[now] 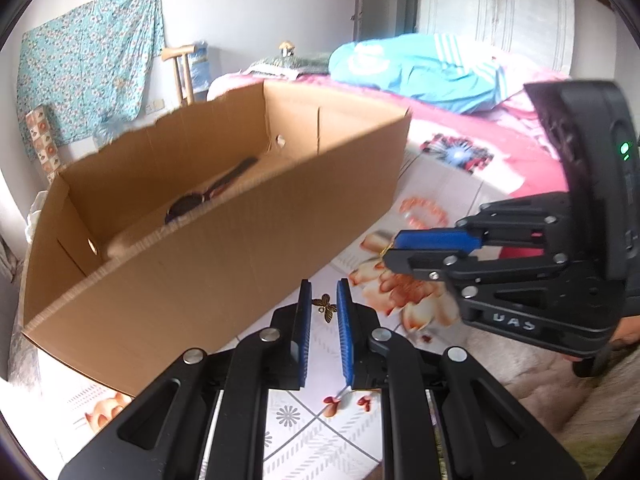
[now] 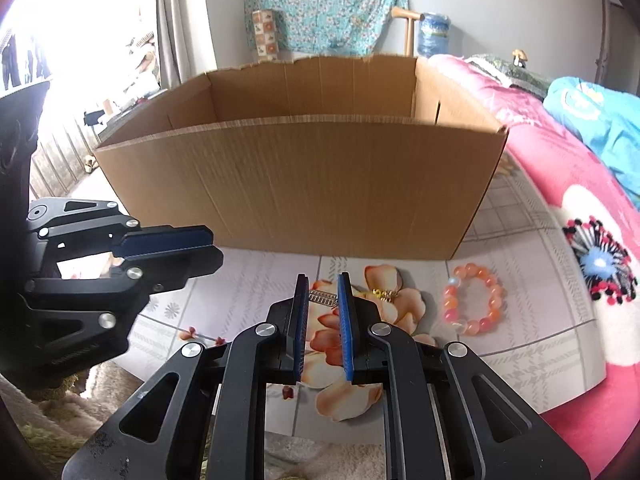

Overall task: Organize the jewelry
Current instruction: 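Carry the butterfly charm into the box and open the left tool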

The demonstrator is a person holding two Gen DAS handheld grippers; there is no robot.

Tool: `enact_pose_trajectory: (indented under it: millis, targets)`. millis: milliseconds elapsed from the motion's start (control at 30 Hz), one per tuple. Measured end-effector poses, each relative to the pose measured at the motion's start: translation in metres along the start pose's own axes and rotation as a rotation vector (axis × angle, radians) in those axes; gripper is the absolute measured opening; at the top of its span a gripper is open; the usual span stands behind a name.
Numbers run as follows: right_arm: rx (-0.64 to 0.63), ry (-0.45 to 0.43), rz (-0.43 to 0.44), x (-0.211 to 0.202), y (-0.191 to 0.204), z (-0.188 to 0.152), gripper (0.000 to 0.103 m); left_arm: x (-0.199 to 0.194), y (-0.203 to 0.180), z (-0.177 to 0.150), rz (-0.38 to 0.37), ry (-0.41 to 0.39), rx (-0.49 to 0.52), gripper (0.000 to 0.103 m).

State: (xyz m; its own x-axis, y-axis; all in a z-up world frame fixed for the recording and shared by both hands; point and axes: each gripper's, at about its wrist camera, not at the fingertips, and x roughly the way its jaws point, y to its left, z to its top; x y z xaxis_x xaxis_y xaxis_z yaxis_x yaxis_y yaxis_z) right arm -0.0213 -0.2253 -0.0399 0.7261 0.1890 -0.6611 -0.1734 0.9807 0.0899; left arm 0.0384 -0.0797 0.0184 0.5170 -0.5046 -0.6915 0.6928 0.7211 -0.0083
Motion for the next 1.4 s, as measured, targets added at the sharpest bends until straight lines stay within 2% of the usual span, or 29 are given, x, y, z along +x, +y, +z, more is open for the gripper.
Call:
enact_pose_trajectory:
  millis: [200, 300, 467, 533, 633, 833, 1033, 1133, 1333, 1400]
  targets:
    - [-0.011, -0.064, 0.014, -0.031, -0.005, 0.014, 0.013, -0.035, 0.009, 0.031, -0.065, -0.079, -0.004, 0.012]
    - [-0.014, -0.113, 0.028, -0.047, -0.009, 0.027, 0.013, -0.048, 0.016, 0.051, -0.074, -0.110, -0.001, 0.012]
    - [-0.035, -0.184, 0.047, -0.062, -0.016, 0.050, 0.013, -0.056, 0.042, 0.089, -0.082, -0.114, -0.015, 0.012]
    - [-0.044, -0.193, 0.061, -0.060, -0.020, 0.061, 0.013, -0.048, 0.054, 0.102, -0.087, -0.079, -0.029, 0.012]
    - [-0.046, -0.166, 0.113, -0.045, -0.026, 0.079, 0.013, -0.016, 0.077, 0.123, -0.131, 0.020, -0.067, 0.012]
    - [-0.061, 0.032, 0.193, 0.014, -0.033, 0.115, 0.013, 0.072, 0.109, 0.145, -0.153, 0.272, -0.114, 0.012]
    - [-0.107, 0.188, 0.232, 0.049, -0.028, 0.123, 0.013, 0.138, 0.121, 0.138, -0.162, 0.491, -0.154, 0.012]
    - [-0.120, 0.232, 0.252, 0.059, -0.027, 0.122, 0.013, 0.150, 0.128, 0.134, -0.202, 0.542, -0.218, 0.012]
    - [-0.122, 0.258, 0.256, 0.067, -0.027, 0.123, 0.015, 0.154, 0.129, 0.138, -0.147, 0.557, -0.214, 0.012]
    - [-0.107, 0.254, 0.265, 0.068, -0.030, 0.124, 0.018, 0.156, 0.129, 0.139, -0.149, 0.568, -0.226, 0.012]
